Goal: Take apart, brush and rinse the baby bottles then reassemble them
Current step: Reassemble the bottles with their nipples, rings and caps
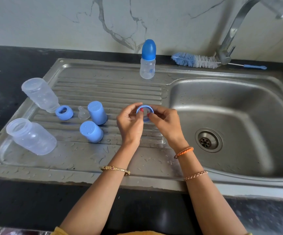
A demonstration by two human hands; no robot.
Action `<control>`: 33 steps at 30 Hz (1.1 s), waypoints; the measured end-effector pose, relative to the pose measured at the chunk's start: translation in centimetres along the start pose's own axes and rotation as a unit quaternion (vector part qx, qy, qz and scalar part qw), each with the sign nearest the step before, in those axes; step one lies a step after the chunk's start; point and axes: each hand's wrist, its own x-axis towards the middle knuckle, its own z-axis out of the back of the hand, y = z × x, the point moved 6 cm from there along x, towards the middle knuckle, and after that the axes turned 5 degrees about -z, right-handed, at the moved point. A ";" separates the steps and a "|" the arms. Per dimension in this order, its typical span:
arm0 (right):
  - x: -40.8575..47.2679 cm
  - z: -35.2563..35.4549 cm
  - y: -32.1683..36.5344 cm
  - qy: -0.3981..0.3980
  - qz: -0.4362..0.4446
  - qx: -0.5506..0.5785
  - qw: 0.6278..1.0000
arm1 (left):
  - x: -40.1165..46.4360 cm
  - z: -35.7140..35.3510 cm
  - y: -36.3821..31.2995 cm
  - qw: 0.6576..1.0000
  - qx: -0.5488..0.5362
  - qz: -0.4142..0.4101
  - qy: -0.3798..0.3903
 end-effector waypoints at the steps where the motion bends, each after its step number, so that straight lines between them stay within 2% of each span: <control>1: -0.1 0.1 0.1 -0.008 -0.001 -0.015 1.000 | -0.1 0.0 0.0 1.000 0.003 0.001 -0.002; 5: -0.3 0.7 0.6 -0.066 0.009 -0.068 0.995 | -0.3 -0.4 -0.2 1.000 -0.001 0.002 0.013; 12: 0.0 1.7 0.6 -0.127 0.001 -0.061 0.990 | -1.1 -1.2 -0.6 0.993 -0.058 0.041 0.090; 15: 0.2 2.2 0.4 -0.120 -0.007 -0.045 0.992 | -1.1 -1.4 -0.7 0.992 -0.046 0.029 0.113; 27: -0.3 1.5 0.9 0.000 0.014 -0.020 1.000 | -0.4 -0.6 -0.7 0.996 -0.040 0.042 0.071; 30: -0.4 1.7 1.3 -0.023 0.037 -0.098 0.994 | -0.5 -0.5 -0.9 0.996 -0.045 0.041 0.058; 33: -0.6 1.9 1.6 -0.071 0.046 -0.125 0.989 | -0.6 -0.7 -1.2 0.994 -0.049 0.057 0.077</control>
